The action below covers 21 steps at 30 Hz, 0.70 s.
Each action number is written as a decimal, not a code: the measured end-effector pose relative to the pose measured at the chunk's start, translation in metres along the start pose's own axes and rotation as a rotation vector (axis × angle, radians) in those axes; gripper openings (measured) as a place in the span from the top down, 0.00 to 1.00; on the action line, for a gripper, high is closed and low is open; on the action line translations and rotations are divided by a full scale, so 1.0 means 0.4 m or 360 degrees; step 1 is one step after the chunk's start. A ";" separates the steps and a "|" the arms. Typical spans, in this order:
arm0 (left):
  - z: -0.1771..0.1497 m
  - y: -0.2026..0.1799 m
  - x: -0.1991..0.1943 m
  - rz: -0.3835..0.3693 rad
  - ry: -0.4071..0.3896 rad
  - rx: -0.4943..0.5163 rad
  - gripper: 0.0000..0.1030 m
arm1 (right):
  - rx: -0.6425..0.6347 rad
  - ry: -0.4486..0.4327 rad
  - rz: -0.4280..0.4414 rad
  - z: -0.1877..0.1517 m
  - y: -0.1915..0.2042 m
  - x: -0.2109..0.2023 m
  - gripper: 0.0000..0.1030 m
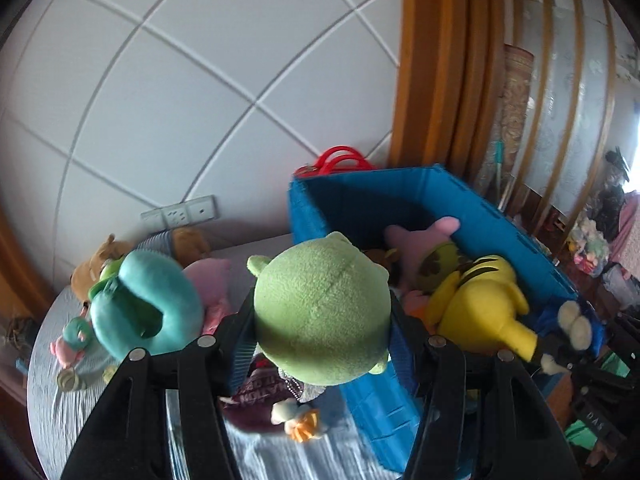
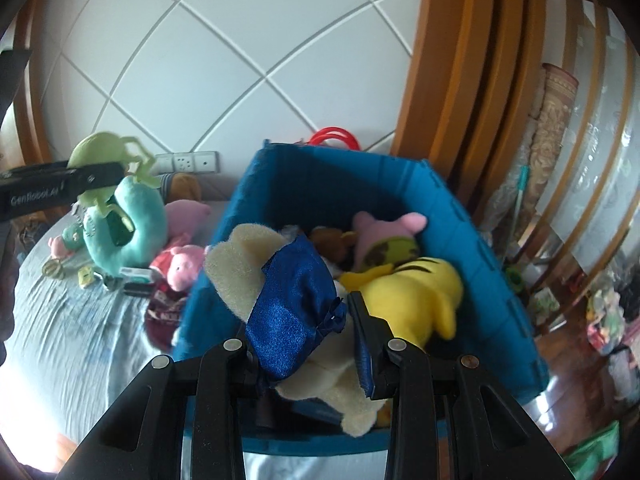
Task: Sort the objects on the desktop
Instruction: 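Carry both toys over the blue crate and open both tools to drop them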
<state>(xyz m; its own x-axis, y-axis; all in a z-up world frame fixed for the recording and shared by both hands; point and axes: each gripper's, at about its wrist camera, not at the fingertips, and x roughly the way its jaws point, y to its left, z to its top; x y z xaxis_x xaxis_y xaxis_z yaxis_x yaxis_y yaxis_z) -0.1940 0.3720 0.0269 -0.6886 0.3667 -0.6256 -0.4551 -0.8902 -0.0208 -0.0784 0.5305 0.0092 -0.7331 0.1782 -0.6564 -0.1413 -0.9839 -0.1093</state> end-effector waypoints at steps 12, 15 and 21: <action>0.104 -0.165 0.072 -0.0093 0.0025 0.0097 0.45 | 0.0067 0.0052 -0.0017 -0.015 -0.121 0.031 0.69; 0.117 -0.173 0.086 -0.0101 0.0027 0.0087 0.44 | 0.0075 0.0059 -0.0025 -0.013 -0.138 0.039 0.69; 0.125 -0.200 0.105 -0.0128 0.0030 0.0091 0.43 | 0.0088 0.0075 -0.0043 -0.013 -0.164 0.049 0.69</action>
<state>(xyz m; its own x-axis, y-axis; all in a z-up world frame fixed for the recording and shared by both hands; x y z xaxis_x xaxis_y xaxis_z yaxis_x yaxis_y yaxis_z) -0.2151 0.4721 0.0413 -0.6381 0.4304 -0.6384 -0.5402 -0.8411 -0.0272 -0.0798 0.5984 -0.0004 -0.6965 0.2024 -0.6884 -0.1981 -0.9763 -0.0867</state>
